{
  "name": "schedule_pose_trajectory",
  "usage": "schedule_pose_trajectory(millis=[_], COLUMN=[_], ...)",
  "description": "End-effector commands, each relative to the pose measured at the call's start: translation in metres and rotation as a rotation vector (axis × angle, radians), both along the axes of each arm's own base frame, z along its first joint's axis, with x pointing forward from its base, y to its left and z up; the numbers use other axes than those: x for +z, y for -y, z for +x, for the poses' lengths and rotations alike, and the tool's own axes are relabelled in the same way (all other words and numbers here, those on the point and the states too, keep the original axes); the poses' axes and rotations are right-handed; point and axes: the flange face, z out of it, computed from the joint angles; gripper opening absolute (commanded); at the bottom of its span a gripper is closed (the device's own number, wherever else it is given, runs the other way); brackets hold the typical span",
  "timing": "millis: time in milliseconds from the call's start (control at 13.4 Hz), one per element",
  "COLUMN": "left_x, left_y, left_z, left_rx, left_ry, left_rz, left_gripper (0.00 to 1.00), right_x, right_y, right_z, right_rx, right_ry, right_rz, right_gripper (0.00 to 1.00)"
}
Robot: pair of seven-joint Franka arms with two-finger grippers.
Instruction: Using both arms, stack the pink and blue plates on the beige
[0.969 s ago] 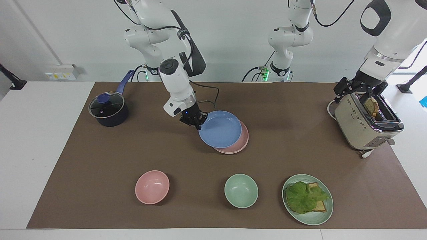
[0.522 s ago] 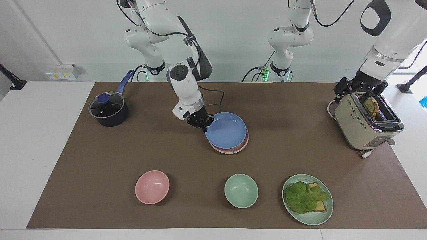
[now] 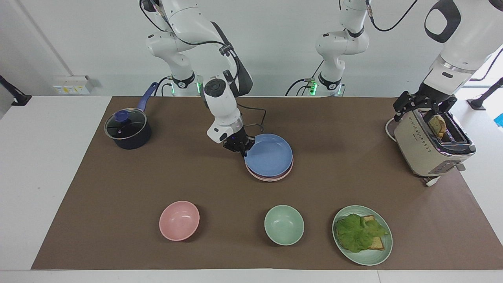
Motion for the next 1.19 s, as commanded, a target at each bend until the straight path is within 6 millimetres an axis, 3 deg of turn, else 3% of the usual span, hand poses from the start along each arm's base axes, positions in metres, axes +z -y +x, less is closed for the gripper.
schedule_pose_trajectory(millis=[0,75,149,298,447,746,1044,1118], left_x=[0.004,0.004,0.004,0.004,0.004,0.004,0.004,0.003], left_y=[-0.002,-0.002,-0.002,-0.002,-0.002,-0.002,-0.002,-0.002], left_z=[-0.003,-0.003,-0.003,-0.003,-0.003,-0.003,-0.003,-0.003], left_rx=[0.012,0.01,0.01,0.01,0.01,0.01,0.012,0.012], left_ry=[-0.009,-0.009,-0.009,-0.009,-0.009,-0.009,-0.009,-0.011], left_rz=[0.016,0.016,0.016,0.016,0.016,0.016,0.016,0.016], left_gripper=[1.0,1.0,1.0,1.0,1.0,1.0,1.0,1.0], right_x=[0.003,0.005,0.008,0.017,0.038,0.102,0.155,0.171], right_y=[-0.001,-0.002,-0.005,-0.002,0.013,0.094,0.165,0.192], right_z=[0.01,0.014,0.018,0.025,0.031,0.044,0.034,0.03], right_rx=[-0.022,-0.023,-0.022,-0.025,-0.059,-0.205,-0.278,-0.301], right_ry=[0.024,0.031,0.041,0.061,0.084,0.108,0.065,0.06], right_rz=[-0.005,-0.002,0.002,0.002,0.012,0.026,0.007,-0.003], right_gripper=[0.2,0.32,0.57,0.73,1.0,1.0,1.0,1.0])
